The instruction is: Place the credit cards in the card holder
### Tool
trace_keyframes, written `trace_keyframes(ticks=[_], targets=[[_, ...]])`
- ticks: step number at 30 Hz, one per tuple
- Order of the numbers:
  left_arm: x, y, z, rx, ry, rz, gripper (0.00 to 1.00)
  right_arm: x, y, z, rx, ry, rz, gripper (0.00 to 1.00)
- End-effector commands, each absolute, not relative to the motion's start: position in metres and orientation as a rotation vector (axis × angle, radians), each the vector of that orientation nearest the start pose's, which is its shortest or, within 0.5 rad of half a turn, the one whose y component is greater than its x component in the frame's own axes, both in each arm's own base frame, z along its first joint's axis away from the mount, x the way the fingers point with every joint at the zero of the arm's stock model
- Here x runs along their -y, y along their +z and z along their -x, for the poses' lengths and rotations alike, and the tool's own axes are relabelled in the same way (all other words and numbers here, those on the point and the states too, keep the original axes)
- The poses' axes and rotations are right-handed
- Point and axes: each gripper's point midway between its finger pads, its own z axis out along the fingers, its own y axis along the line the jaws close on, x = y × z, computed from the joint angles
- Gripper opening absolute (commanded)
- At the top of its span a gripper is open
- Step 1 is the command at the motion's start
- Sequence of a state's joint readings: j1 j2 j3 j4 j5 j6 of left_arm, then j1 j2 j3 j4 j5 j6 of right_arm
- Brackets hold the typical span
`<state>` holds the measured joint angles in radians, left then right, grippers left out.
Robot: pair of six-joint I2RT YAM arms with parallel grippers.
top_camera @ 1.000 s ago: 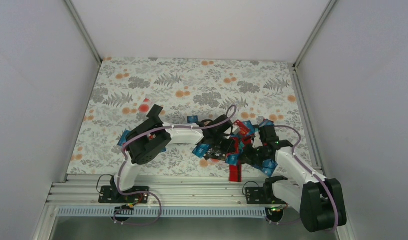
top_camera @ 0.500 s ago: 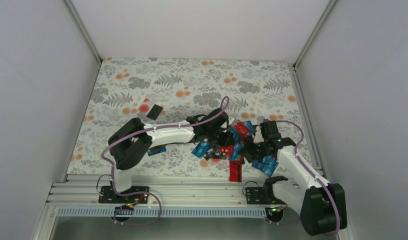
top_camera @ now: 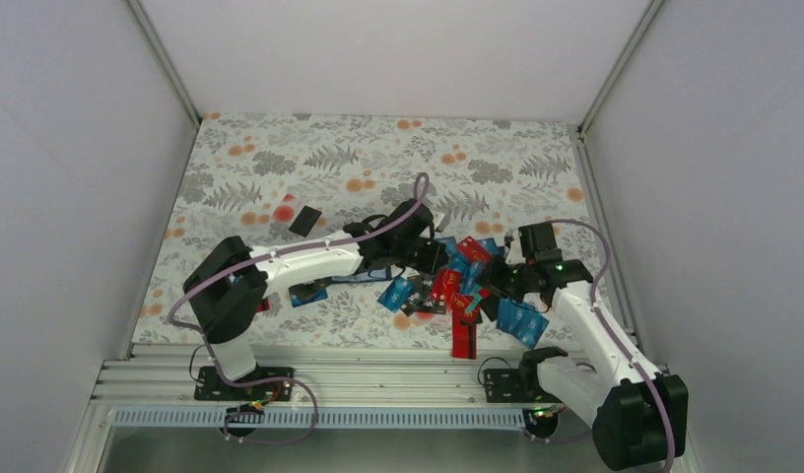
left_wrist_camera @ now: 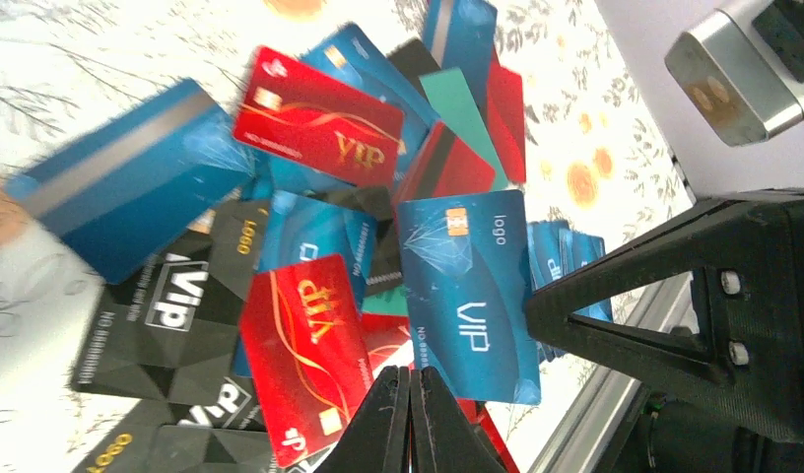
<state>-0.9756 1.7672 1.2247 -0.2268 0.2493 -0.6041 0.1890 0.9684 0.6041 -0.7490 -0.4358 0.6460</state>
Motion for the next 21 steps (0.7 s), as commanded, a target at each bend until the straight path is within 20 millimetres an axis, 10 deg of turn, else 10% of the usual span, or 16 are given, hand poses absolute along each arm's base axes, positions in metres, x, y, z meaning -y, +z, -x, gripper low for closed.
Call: trace_keyframes(ticks=[1,10,21], targets=[[0.405,0.147,-0.248,-2.453,-0.934,-0.565,0.02,-0.110,0.118,-0.218,-2.676,0.796,-0.467,0.04],[0.376,0.180,-0.262,-2.365,-0.879,-0.537,0.09,-0.118,0.165,-0.242,-2.515,0.852,-0.323,0.04],[0.342,0.243,-0.276,-2.170,-0.975,-0.588,0.61,-0.133,0.235,-0.263,-2.256,0.932,-0.092,0.04]])
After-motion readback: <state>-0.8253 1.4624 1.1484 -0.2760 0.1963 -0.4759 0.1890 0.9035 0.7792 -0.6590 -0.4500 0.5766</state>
